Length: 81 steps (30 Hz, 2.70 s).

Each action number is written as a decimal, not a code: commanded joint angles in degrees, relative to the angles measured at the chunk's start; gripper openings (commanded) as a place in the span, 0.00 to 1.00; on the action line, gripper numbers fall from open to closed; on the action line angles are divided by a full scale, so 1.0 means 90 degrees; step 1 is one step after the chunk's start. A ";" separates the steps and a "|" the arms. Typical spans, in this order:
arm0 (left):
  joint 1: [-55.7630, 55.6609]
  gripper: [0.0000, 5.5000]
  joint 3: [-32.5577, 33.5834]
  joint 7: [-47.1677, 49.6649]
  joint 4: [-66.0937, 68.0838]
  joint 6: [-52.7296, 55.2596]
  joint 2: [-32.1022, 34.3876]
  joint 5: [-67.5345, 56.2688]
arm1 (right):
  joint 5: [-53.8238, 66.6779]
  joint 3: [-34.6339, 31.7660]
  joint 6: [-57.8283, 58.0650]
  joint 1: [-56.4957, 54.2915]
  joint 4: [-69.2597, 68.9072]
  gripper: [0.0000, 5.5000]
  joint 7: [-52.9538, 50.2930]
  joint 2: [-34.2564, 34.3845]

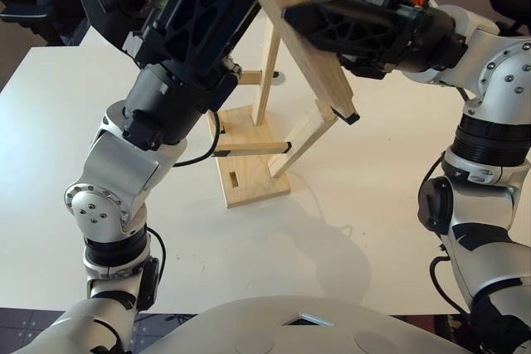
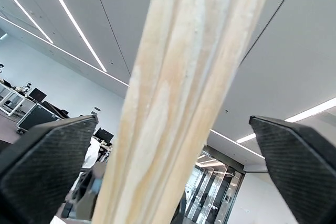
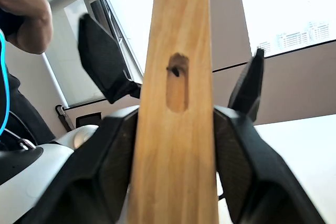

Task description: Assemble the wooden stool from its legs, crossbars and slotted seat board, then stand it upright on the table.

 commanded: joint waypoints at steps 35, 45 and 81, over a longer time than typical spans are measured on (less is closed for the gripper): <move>0.0235 0.41 0.0414 -0.0455 0.0150 0.0140 0.0137 0.0262 | -0.0452 0.0147 -0.0148 -0.0377 0.0577 0.58 0.0339 0.0047; 0.0490 0.38 0.1546 -0.0700 0.0427 0.0245 0.1077 0.0666 | -0.1035 -0.0478 -0.0739 -0.1027 0.2117 0.58 0.0297 -0.0233; 0.2974 0.38 0.0514 -0.3914 0.1801 -0.1074 0.0025 0.6263 | -0.2146 -0.0463 -0.1159 -0.0796 0.2558 0.58 0.0694 -0.0357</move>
